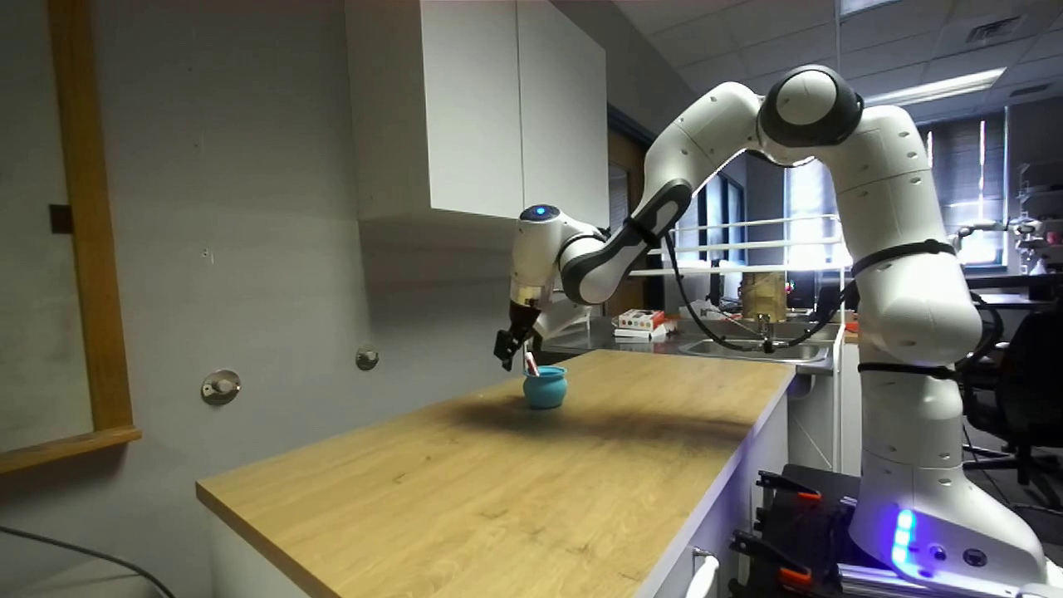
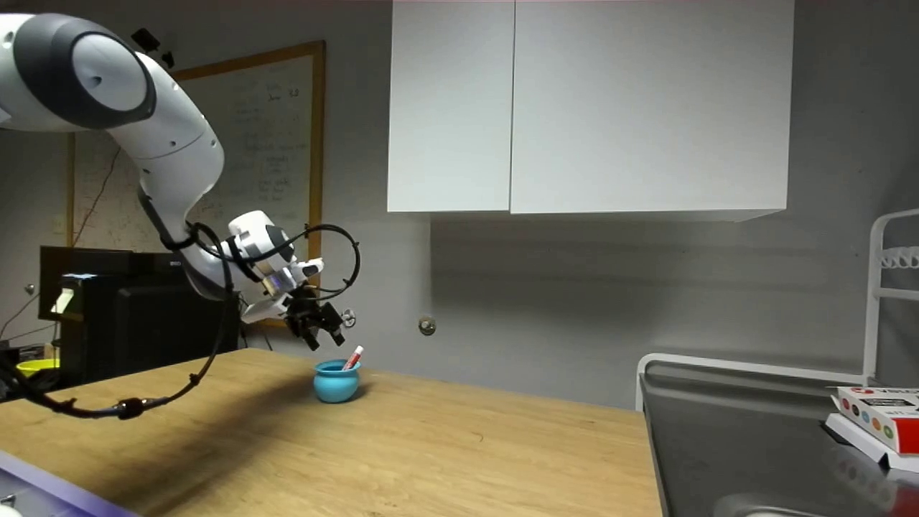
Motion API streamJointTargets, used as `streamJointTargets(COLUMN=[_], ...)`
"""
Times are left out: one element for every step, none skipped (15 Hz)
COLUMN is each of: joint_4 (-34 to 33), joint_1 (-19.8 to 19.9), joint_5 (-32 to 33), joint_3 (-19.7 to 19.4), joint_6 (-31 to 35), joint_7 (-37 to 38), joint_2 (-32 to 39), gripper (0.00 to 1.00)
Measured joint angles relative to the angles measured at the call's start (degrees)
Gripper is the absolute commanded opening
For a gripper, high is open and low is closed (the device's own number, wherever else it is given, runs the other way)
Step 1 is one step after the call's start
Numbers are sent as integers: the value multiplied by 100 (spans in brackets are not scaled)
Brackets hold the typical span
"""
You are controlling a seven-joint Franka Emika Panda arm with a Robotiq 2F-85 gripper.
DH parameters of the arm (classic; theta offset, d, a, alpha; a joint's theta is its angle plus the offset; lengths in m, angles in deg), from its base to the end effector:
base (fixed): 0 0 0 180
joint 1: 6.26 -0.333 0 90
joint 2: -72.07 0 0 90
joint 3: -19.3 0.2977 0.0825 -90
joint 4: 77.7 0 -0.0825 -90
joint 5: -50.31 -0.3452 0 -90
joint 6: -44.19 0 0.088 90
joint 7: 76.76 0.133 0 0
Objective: Put the pen in the blue bowl
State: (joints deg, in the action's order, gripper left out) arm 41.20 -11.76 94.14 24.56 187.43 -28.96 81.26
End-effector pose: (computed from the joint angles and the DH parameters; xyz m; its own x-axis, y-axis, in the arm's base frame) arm 0.5641 0.0997 0.3626 0.8882 -0.0038 0.4595 -0.1536 -0.9448 0.2893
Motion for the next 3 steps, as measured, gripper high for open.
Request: streamJointTargets(joint_4=[100,198,297], joint_1=[-32,-61,-91], joint_5=[-206,-365,-470], joint_3=[3,4,4], joint_6=[-5,-11,-25], joint_7=[-239,-432,-585], joint_2=[-141,-295,-458], gripper=[100,100,100])
